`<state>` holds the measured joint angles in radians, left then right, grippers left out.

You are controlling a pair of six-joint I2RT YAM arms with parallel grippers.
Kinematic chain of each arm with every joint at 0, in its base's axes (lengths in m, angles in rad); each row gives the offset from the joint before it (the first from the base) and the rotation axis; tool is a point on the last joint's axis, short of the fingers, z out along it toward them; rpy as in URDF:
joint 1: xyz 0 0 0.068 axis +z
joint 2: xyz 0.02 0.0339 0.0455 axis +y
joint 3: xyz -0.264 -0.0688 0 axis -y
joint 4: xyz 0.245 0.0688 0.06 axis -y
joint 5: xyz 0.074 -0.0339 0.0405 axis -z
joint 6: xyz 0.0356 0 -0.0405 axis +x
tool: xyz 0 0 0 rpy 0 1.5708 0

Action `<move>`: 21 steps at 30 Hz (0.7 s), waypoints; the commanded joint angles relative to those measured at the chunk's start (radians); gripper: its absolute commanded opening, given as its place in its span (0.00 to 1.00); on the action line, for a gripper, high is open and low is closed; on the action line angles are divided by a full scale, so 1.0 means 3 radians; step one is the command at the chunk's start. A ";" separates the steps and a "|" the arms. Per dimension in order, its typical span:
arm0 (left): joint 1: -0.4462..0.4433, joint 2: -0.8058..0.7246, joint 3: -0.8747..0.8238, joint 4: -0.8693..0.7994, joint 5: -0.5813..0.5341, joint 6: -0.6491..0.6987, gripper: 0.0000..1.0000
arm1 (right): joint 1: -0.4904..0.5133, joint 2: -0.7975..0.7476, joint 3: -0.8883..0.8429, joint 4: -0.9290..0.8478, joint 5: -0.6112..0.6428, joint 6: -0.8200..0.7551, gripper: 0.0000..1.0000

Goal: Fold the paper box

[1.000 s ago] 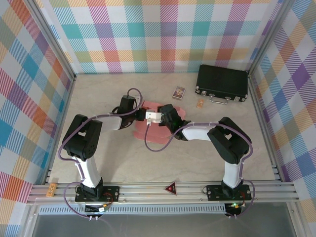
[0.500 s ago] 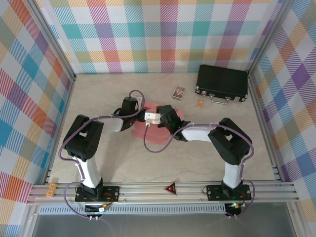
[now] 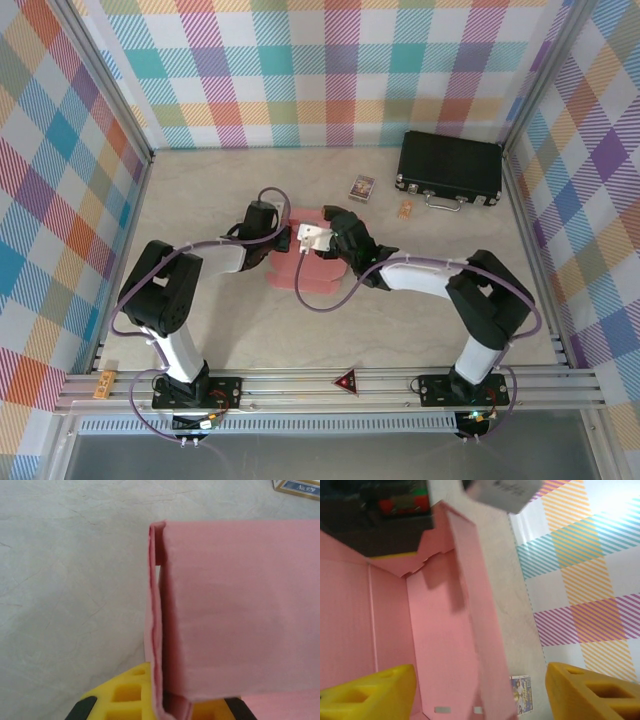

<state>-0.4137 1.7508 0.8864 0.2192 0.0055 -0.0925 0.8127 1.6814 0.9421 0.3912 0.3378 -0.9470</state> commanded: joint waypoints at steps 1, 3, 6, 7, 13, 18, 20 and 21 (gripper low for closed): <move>-0.0053 -0.0106 -0.0063 -0.0154 -0.0107 -0.0013 0.02 | -0.0005 -0.0302 -0.0047 -0.0113 -0.0185 0.0372 0.72; -0.0052 -0.0114 -0.0058 -0.0183 -0.0115 -0.0004 0.02 | -0.0062 -0.0434 -0.0054 -0.0187 -0.0255 0.0522 0.73; -0.0052 -0.0134 -0.0066 -0.0181 -0.0121 0.0005 0.02 | -0.0268 -0.0634 -0.0082 -0.0304 -0.0418 0.0829 0.73; -0.0053 -0.0140 -0.0065 -0.0188 -0.0118 0.0008 0.02 | -0.0353 -0.0690 -0.0082 -0.0369 -0.0466 0.0934 0.73; -0.0053 -0.0165 -0.0057 -0.0208 -0.0116 0.0022 0.02 | -0.0908 -0.0775 -0.0048 -0.0753 -0.0539 0.1482 0.72; -0.0053 -0.0166 -0.0060 -0.0204 -0.0112 0.0026 0.02 | -0.1270 -0.0582 0.0060 -0.1095 -0.0547 0.1764 0.70; -0.0053 -0.0162 -0.0060 -0.0201 -0.0101 0.0022 0.02 | -0.1341 -0.0454 0.0110 -0.1189 -0.0618 0.1761 0.69; -0.0053 -0.0161 -0.0057 -0.0204 -0.0100 0.0022 0.02 | -0.1358 -0.0401 0.0124 -0.1194 -0.0620 0.1751 0.69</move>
<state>-0.4187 1.7302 0.8795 0.1860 -0.0200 -0.0914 0.4126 1.5196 0.9447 0.1036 0.1928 -0.4778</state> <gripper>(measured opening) 0.051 0.689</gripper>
